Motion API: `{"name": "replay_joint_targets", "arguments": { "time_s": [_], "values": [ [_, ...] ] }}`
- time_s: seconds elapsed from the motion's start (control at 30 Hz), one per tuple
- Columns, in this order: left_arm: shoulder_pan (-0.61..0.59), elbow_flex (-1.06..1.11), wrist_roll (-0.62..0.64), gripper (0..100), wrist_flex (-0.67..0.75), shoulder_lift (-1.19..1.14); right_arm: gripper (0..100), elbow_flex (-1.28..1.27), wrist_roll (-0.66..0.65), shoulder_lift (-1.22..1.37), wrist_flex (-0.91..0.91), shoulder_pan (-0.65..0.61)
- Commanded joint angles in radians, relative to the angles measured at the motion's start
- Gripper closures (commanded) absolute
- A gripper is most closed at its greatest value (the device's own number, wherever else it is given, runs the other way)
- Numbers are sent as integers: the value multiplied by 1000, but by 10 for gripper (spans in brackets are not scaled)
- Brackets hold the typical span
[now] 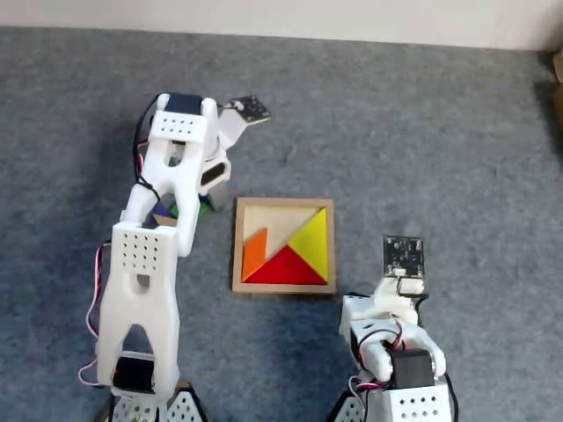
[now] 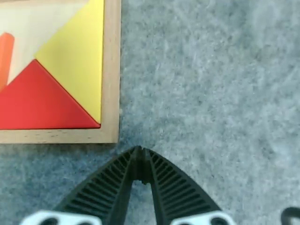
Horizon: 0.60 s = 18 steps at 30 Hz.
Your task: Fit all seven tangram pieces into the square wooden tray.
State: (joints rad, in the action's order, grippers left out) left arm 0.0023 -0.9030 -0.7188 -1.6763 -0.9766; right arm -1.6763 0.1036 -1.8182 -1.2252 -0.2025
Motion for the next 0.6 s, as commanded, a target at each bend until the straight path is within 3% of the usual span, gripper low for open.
{"name": "replay_joint_targets", "arguments": {
  "time_s": [0.0, 0.23, 0.57],
  "values": [
    [-35, -50, -31, 777, -8, 16, 993, -108, 8, -21, -5, 4],
    [-36, -44, -28, 777, 52, -41, 993, -108, 8, -21, -5, 4],
    [-24, -111, -25, 777, 23, -62, 993, -108, 8, -21, -5, 4]
  ]
}}
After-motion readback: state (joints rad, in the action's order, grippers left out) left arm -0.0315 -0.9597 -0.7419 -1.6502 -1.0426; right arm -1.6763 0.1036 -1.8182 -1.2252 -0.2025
